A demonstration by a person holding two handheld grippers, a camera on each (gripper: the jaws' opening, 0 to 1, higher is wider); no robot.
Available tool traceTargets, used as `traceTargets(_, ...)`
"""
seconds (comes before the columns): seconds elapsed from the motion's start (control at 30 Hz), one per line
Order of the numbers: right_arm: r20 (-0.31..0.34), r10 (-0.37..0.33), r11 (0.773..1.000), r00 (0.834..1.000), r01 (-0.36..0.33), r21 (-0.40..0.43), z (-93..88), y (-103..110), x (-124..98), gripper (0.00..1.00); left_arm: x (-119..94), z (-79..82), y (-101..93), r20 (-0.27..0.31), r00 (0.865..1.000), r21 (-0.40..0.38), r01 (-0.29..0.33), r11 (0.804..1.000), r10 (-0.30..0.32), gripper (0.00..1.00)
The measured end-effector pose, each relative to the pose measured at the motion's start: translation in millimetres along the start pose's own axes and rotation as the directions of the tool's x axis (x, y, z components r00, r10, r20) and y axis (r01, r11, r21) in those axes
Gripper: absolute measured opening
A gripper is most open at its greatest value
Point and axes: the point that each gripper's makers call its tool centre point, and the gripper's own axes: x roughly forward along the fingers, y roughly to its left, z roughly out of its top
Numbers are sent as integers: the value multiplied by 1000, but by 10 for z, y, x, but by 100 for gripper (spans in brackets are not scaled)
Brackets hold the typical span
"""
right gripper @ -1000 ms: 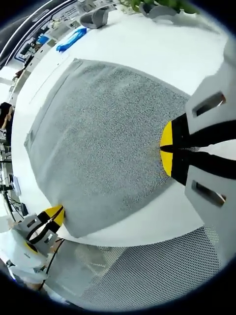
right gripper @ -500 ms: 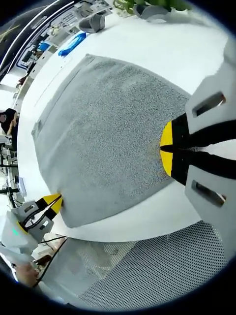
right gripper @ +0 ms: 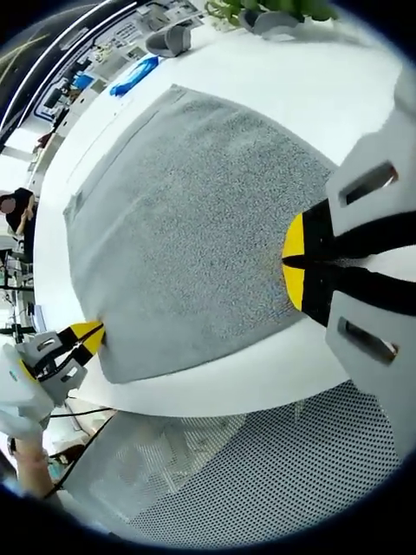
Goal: Fold the towel on the table until its edges align and the towel forms a compact rectangular stack.
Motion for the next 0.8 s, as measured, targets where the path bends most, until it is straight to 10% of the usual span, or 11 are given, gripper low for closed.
traceTargets(0.53, 68, -15, 1000, 998, 14, 10, 31, 145, -12, 0, -11, -47, 102, 102, 982, 18, -162, 987, 160, 0)
traceTargets(0.8, 122, -9, 999, 992, 5, 35, 34, 137, -24, 0, -28, -54, 115, 180, 967, -135, -156, 978, 179, 1)
